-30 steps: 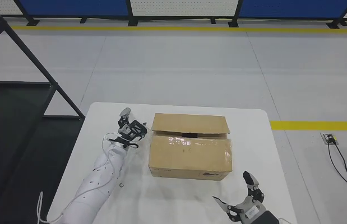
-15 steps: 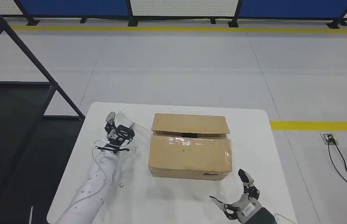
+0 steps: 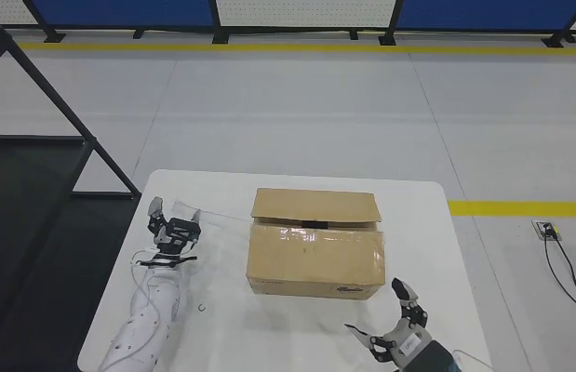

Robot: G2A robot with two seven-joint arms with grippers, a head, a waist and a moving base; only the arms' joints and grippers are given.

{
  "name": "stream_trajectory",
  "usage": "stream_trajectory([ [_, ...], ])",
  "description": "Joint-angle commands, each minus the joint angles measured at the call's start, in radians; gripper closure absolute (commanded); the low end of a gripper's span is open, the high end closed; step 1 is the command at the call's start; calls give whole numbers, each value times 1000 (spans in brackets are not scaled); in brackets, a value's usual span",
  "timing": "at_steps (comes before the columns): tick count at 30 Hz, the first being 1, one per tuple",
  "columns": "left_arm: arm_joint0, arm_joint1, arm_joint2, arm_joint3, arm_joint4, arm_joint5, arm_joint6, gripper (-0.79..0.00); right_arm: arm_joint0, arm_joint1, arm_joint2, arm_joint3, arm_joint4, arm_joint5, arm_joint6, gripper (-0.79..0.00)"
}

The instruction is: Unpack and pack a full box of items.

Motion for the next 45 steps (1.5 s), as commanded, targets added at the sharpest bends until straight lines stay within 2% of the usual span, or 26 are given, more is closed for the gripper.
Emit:
stream_trajectory([
  [1, 33, 7, -20, -40, 18, 1, -39, -785, 12, 1, -4, 0, -1, -9, 8, -785],
  [6, 107, 22, -74, -122, 43, -5, -117, -785, 42, 2, -14, 2, -1, -26, 28, -785],
  [11, 178, 39, -131, -187, 62, -57, -187, -785, 73, 3, -20, 16, 6, -44, 43, -785],
  [19, 266, 53, -203, -267, 41, -125, -237, -785, 114, 6, -30, 29, 15, -70, 64, -785],
  [28, 270, 53, -205, -271, 29, -142, -237, -785, 140, 9, -38, 35, 16, -89, 77, -785],
  [36, 288, 63, -273, -229, 4, -168, -252, -785, 147, 13, -32, 26, 14, -101, 86, -785],
  [45, 333, 71, -347, -237, -21, -113, -277, -785, 167, 17, -42, 11, 8, -119, 111, -785],
])
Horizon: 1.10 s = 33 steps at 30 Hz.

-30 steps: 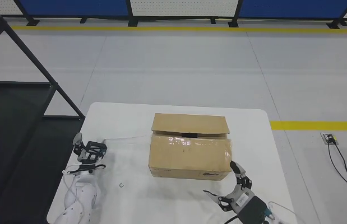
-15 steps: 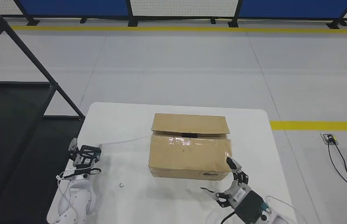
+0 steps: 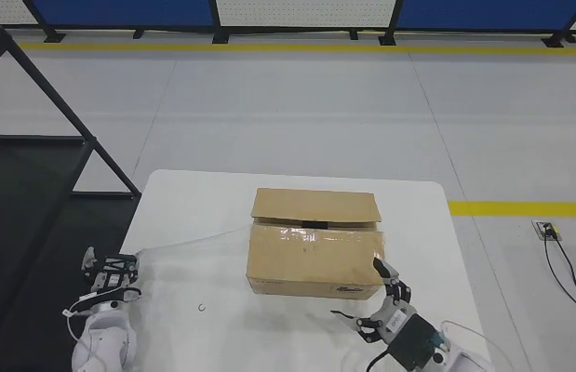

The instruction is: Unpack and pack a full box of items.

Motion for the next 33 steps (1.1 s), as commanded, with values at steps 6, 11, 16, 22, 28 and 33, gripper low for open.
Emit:
stream_trajectory([
  [6, 47, -1, -47, -34, -41, 57, -24, -785, 22, 2, -15, -1, -2, -8, 17, -785],
  [11, 93, -4, -74, -93, -76, 101, 1, -785, 33, 3, -19, -4, 0, -14, 26, -785],
  [16, 167, -4, -99, -222, -89, 86, 75, -785, 50, 9, 8, -33, 43, -75, 66, -785],
  [22, 246, -2, -103, -399, -62, 10, 145, -785, 66, 19, 90, -83, 135, -124, 256, -785],
  [28, 276, 0, -103, -452, -68, -37, 180, -785, 66, 19, 90, -83, 135, -124, 256, -785],
  [33, 272, -1, -89, -456, -61, -64, 161, -785, 67, 19, 77, -84, 146, -131, 263, -785],
])
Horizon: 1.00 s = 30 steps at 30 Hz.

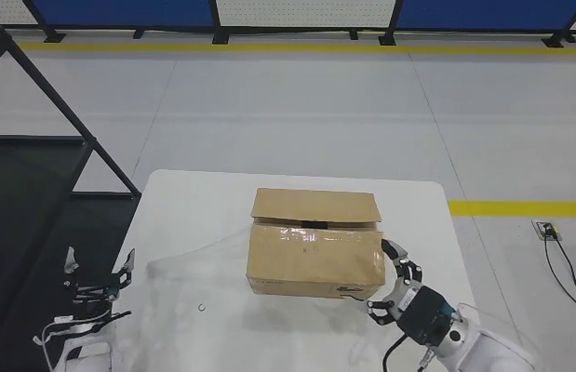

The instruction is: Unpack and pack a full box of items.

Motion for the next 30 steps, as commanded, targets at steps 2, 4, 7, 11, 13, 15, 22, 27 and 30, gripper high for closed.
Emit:
stream_trajectory([
  [2, -19, -3, 35, -19, -33, -81, -32, -785, 16, 0, -11, 10, 48, -22, 25, -785],
  [4, -30, -4, 46, -44, -74, -146, -42, -785, 38, 1, 1, 35, 117, -40, 66, -785],
  [7, -36, -3, 55, -92, -96, -214, -54, -785, 82, 5, 34, 90, 286, -90, 168, -785],
  [11, -43, -3, 79, -147, -95, -272, -66, -785, 162, 19, 85, 187, 531, -175, 366, -785],
  [13, -51, -4, 90, -170, -112, -301, -77, -785, 203, 28, 101, 245, 660, -221, 461, -785],
  [15, -64, -5, 102, -183, -131, -333, -83, -785, 251, 38, 116, 316, 812, -246, 560, -785],
  [22, -71, -7, 124, -241, -211, -411, -126, -785, 419, 80, 111, 515, 1294, -231, 958, -785],
  [27, -73, -6, 120, -246, -221, -430, -134, -785, 469, 92, 112, 558, 1366, -175, 1059, -785],
  [30, -73, -6, 120, -246, -221, -430, -134, -785, 469, 92, 112, 558, 1366, -175, 1059, -785],
])
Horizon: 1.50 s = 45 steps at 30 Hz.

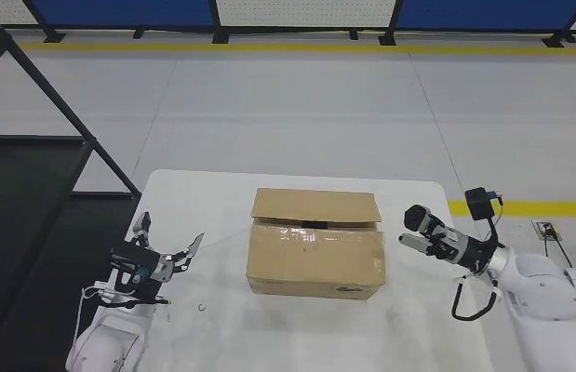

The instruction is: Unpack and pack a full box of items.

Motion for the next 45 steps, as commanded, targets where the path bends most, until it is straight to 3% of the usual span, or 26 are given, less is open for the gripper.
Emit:
stream_trajectory([
  [1, 0, 0, 0, 0, 0, 0, 0, -785, 0, 0, 0, 0, 0, 0, -1, -785],
  [6, 6, 0, 6, -2, -42, -37, -10, -785, -9, -1, -21, -11, -1, 10, -10, -785],
  [8, -4, -2, -4, -11, -103, -49, -41, -785, 14, -1, -43, 15, 36, 69, -1, -785],
  [15, -24, -5, 9, -8, -201, -84, -68, -785, 152, 5, -128, 190, 167, 179, 201, -785],
  [23, -28, -6, 10, -11, -212, -78, -69, -785, 238, 8, -197, 325, 268, 167, 317, -785],
  [34, -24, -6, 14, -15, -220, -86, -74, -785, 158, 74, -241, 153, 441, 191, 342, -785],
  [37, -14, -4, 18, -28, -215, -117, -67, -785, 123, 103, -241, 80, 483, 186, 337, -785],
  [45, 7, 4, 37, -54, -193, -261, -18, -785, 3, 199, -267, -117, 420, 94, 246, -785],
])
